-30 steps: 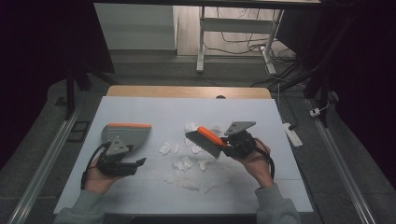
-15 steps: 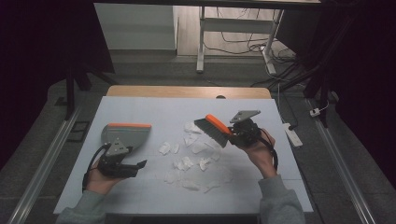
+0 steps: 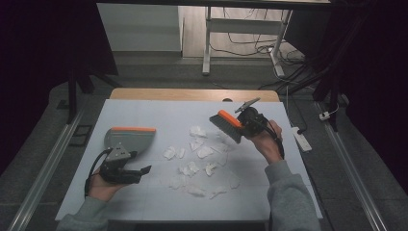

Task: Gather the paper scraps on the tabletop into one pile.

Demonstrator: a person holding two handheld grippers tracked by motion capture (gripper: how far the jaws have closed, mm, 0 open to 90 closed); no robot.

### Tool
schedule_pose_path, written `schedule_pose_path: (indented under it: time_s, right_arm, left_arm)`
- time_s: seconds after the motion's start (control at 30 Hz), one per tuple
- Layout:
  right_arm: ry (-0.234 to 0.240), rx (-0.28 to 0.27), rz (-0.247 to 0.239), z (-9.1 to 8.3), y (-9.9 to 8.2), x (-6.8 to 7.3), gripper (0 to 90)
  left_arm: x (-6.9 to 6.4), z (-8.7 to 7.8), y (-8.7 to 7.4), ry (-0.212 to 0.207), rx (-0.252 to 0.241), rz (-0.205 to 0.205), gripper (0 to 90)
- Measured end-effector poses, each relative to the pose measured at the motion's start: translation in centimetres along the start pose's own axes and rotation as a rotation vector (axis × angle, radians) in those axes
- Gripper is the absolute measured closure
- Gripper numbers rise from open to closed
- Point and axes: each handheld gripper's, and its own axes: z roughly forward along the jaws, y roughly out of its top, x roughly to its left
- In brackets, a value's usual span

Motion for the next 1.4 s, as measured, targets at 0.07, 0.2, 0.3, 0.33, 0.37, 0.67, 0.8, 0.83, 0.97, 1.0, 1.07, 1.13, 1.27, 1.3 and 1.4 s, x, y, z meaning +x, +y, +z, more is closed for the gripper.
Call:
schedule_pose_path:
  time_s: [0.07,0.2,0.3,0.33,0.37,0.67,0.8,0.83,0.97,1.0,1.07,1.13,1.27,1.3,1.4]
  right_arm:
    - [-0.012,0.017,0.01,0.2,0.1,-0.3,67.5]
    - [-0.042,0.078,0.049,1.2,0.6,-1.7,67.4]
    - [-0.062,0.118,0.058,2.2,1.1,-2.4,67.4]
    - [-0.085,0.132,0.071,2.9,1.5,-2.6,67.4]
    - [-0.095,0.141,0.07,3.3,1.7,-2.8,67.4]
    - [-0.115,0.222,0.035,5.9,3.2,-2.4,67.5]
    - [-0.084,0.23,-0.011,5.8,3.8,-0.6,67.7]
    - [-0.066,0.228,-0.022,5.7,3.9,-0.2,67.7]
    - [-0.021,0.212,-0.084,5.0,3.6,2.0,67.6]
    - [-0.013,0.208,-0.097,4.8,3.5,2.6,67.6]
    - [0.015,0.201,-0.121,4.2,3.1,3.8,67.7]
    - [0.035,0.194,-0.133,3.9,2.9,4.4,67.6]
    - [0.105,0.146,-0.151,2.2,1.9,5.9,67.7]
    - [0.092,0.123,-0.142,1.7,2.0,5.7,67.7]
    - [0.063,0.083,-0.122,0.9,2.4,5.1,67.7]
  left_arm:
    - [0.2,-0.1,-0.1,-0.002,-0.001,-0.003,23.7]
    - [0.4,0.0,-0.1,-0.003,0.001,-0.01,23.8]
    - [0.3,0.0,-0.2,0.0,0.003,-0.011,23.9]
    - [0.3,0.0,-0.1,-0.003,0.003,-0.012,24.0]
    - [0.3,0.0,-0.1,-0.005,0.0,-0.013,24.0]
    - [0.5,-0.1,-0.2,-0.019,-0.013,-0.025,24.1]
    - [0.6,0.0,-0.2,-0.03,-0.012,-0.032,24.3]
    - [0.6,0.0,-0.2,-0.03,-0.012,-0.032,24.3]
    - [0.5,0.0,-0.2,-0.033,-0.011,-0.028,24.6]
    - [0.4,0.0,-0.2,-0.041,-0.014,-0.031,24.7]
    - [0.4,0.0,-0.2,-0.049,-0.021,-0.036,24.9]
    - [0.4,0.0,-0.2,-0.049,-0.016,-0.032,24.9]
    - [0.4,0.1,-0.2,-0.049,-0.017,-0.035,24.9]
    - [0.4,0.1,-0.2,-0.047,-0.016,-0.035,24.9]
    - [0.4,0.1,-0.2,-0.046,-0.016,-0.037,24.8]
